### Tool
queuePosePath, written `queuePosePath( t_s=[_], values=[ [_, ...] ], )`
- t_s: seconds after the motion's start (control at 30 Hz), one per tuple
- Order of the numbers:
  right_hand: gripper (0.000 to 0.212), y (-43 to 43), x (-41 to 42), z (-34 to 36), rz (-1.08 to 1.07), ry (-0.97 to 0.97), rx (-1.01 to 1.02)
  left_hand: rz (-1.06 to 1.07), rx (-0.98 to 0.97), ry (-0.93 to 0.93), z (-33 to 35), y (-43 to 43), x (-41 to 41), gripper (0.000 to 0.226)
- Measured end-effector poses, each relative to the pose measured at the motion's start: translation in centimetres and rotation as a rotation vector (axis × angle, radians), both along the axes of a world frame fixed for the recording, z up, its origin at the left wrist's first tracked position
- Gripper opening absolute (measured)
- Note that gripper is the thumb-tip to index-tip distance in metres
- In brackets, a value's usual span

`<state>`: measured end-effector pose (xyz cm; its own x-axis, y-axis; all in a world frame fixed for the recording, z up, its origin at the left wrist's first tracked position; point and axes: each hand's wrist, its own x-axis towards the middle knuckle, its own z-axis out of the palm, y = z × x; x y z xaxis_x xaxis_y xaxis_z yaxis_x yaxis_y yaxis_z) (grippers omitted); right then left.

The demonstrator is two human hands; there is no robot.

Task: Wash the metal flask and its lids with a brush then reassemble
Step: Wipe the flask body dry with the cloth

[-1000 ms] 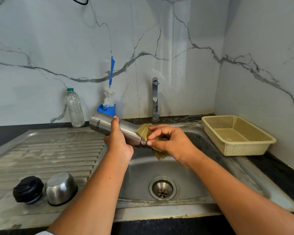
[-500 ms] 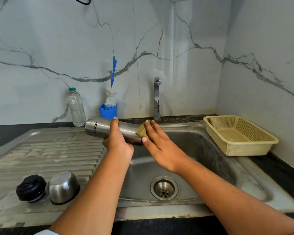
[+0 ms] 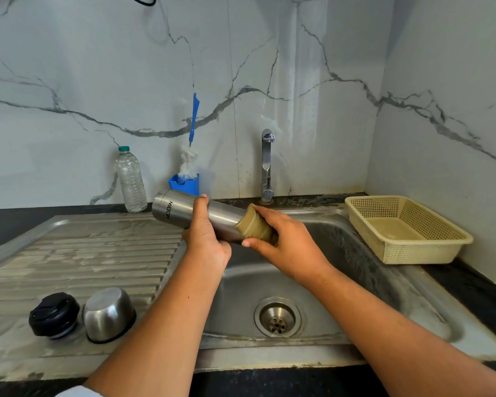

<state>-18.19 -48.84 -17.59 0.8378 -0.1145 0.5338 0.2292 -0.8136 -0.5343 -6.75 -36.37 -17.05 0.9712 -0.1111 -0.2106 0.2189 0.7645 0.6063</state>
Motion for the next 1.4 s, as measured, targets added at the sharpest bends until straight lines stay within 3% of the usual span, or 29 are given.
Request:
queuePosePath(
  t_s=[0.07,0.13,0.23,0.3,0.43,0.53,0.67,0.77,0.87,0.97,1.03,1.2,1.3,1.4],
  values=[
    [0.066,0.2,0.0,0.0,-0.017,0.059,0.174,-0.019,-0.002,-0.019,0.1,-0.3,-0.3,0.069],
    [0.053,0.3,0.0,0.1,0.054,0.158,0.488,-0.029,-0.002,-0.049,0.3,-0.3,-0.6,0.070],
    [0.056,0.6,-0.5,0.5,0.295,0.348,1.051,-0.033,0.008,-0.108,0.8,-0.4,-1.2,0.071],
    [0.061,0.6,-1.0,1.0,0.385,0.463,1.293,-0.046,0.024,-0.162,1.1,-0.4,-1.8,0.065],
    [0.071,-0.3,-1.5,1.4,0.449,0.659,1.530,-0.114,0.071,-0.253,1.7,-0.5,-2.5,0.058],
    [0.074,-1.4,-1.3,1.3,0.498,0.756,1.562,-0.162,0.077,-0.259,1.6,-0.5,-2.7,0.061],
    [0.076,-1.3,-1.0,1.3,0.465,0.619,1.412,-0.147,0.074,-0.239,1.5,-0.7,-2.5,0.055],
    [0.062,-0.6,-0.8,0.9,0.346,0.413,1.192,-0.097,0.055,-0.205,1.3,-0.8,-1.9,0.052],
    [0.050,-0.4,-0.2,0.0,0.203,0.244,0.750,-0.015,0.072,-0.152,1.0,-1.0,-1.3,0.057],
    [0.077,-0.9,0.1,-0.6,0.105,0.132,0.270,0.053,0.078,-0.063,0.7,-1.1,-0.8,0.062],
    [0.086,-0.9,0.1,-0.8,0.079,0.062,0.073,0.060,0.069,0.006,0.6,-1.0,-0.6,0.064],
    [0.079,-0.4,0.5,-1.4,0.020,-0.124,-0.318,-0.050,0.049,0.133,0.9,0.1,-0.8,0.059],
    [0.074,-0.1,0.4,-1.4,0.014,-0.145,-0.434,-0.076,0.029,0.185,1.5,0.6,-1.0,0.054],
    [0.064,0.6,0.0,-0.9,0.057,-0.105,-0.380,-0.103,0.033,0.157,2.0,1.3,-1.0,0.055]
  ],
)
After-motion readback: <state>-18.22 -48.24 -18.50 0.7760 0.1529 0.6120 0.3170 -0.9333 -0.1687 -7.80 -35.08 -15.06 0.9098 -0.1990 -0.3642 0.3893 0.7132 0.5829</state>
